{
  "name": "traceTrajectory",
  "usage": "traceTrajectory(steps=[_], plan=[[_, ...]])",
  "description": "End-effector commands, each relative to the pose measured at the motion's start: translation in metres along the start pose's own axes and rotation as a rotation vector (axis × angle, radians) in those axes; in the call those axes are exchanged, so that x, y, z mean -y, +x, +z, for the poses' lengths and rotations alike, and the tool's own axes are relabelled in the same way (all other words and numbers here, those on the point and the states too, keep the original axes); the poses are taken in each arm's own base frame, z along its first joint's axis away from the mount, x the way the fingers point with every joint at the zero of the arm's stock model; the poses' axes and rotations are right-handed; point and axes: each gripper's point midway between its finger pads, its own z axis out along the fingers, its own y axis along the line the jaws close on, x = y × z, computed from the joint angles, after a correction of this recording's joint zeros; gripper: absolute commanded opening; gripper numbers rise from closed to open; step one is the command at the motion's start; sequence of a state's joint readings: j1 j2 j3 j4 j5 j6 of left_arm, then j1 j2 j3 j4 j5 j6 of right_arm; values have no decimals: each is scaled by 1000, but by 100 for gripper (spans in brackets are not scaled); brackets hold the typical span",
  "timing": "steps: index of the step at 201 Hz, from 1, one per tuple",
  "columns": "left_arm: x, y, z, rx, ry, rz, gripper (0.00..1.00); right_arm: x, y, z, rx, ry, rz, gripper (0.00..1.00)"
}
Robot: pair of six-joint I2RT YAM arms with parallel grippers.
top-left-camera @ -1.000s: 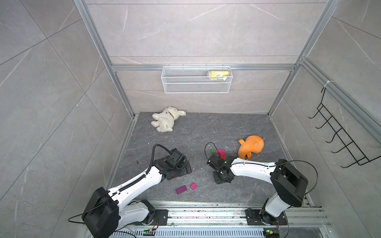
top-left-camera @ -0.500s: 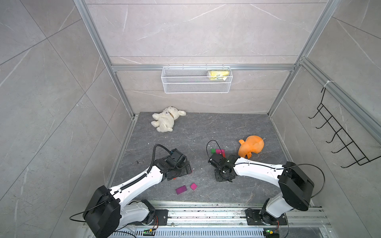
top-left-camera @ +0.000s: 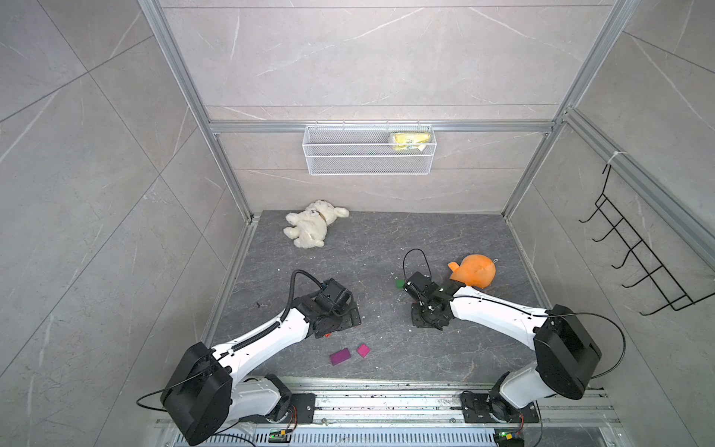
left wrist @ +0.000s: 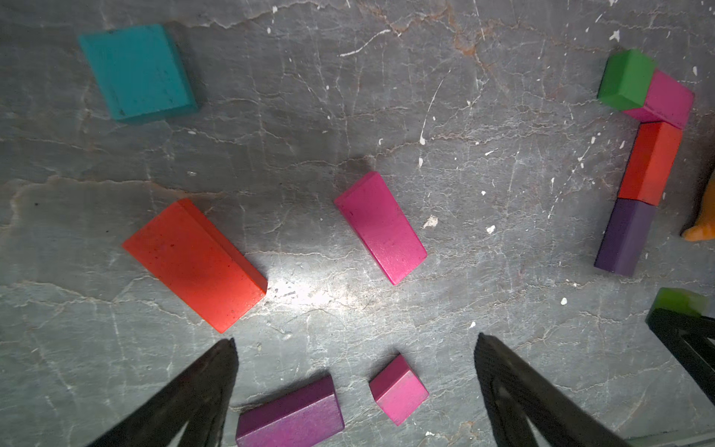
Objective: Assemble the number 7 with building blocks
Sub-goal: Place the building block at the center of the board.
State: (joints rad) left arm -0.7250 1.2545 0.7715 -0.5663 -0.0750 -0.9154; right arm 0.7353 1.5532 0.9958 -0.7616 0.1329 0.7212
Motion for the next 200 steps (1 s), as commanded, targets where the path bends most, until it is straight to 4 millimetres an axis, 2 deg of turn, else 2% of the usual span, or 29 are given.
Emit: traceTrajectory(steps=[1,67,152,182,200], plan=[[14,-9,-6,16,34,13,100,0,9,6,-35,-16,-2,26],[18,-10,-3,7,36,18,100,6,25,27,-80,5,22,27],[17,-9,-2,6,31,17,100,-1,21,38,-85,5,28,28],[16,-8,-2,8,30,16,100,0,21,41,-88,20,35,31],[15,-8,-2,9,29,15,100,1,20,41,-84,28,37,36]])
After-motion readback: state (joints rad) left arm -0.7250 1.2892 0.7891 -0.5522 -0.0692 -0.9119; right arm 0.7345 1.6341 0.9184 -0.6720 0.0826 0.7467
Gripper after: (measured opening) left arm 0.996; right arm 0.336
